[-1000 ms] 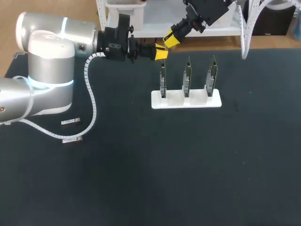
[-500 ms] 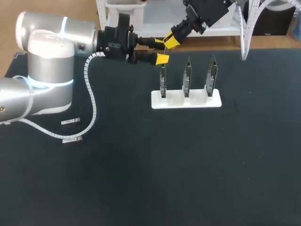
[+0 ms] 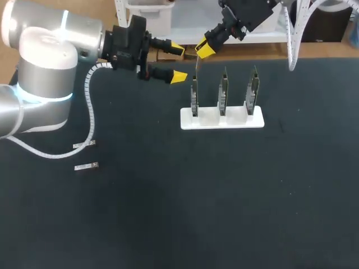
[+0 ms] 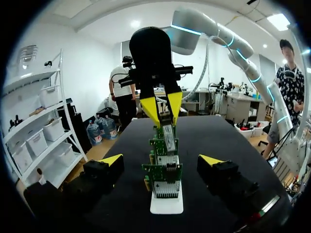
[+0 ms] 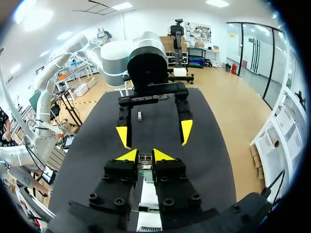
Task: Pick up the optical module with the left hand, and insert it into the network port with the right hand.
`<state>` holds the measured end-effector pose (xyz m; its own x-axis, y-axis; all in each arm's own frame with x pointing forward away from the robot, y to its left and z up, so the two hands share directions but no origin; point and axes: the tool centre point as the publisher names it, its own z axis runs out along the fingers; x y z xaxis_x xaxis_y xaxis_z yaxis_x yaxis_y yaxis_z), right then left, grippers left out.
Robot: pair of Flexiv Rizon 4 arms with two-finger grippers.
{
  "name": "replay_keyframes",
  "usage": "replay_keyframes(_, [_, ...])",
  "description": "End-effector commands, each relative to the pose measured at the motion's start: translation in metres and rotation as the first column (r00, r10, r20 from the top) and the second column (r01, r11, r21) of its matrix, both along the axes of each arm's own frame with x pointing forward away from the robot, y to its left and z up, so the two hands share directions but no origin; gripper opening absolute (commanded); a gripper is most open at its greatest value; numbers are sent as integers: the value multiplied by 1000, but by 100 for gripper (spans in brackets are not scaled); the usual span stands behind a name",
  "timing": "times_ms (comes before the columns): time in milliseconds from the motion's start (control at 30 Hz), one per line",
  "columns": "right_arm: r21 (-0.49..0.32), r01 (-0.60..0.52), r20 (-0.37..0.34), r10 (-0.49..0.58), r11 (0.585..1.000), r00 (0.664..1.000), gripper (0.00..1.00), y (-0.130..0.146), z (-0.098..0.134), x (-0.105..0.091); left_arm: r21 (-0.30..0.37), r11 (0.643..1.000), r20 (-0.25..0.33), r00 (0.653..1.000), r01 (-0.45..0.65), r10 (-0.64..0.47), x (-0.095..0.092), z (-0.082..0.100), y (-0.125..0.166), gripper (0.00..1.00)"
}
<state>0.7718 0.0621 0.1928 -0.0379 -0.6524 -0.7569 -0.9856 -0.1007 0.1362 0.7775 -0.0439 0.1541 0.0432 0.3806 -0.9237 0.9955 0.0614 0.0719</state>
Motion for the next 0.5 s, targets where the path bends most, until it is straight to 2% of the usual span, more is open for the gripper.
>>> replay_keyframes(33, [0,-9,-4,9,1000,1000,0,1,0,4,49,999,8,1000,-13,12,-8,-2,3,100])
replay_keyframes(333, [-1,-12,-5,11,1000,1000,0,2,-1,3,157,988,33,999,4,-9,-13,-16,-3,100])
replay_keyframes(500, [0,-6,-5,6,1000,1000,0,1,0,2,164,986,23,1000,-3,0,-13,-18,-4,100])
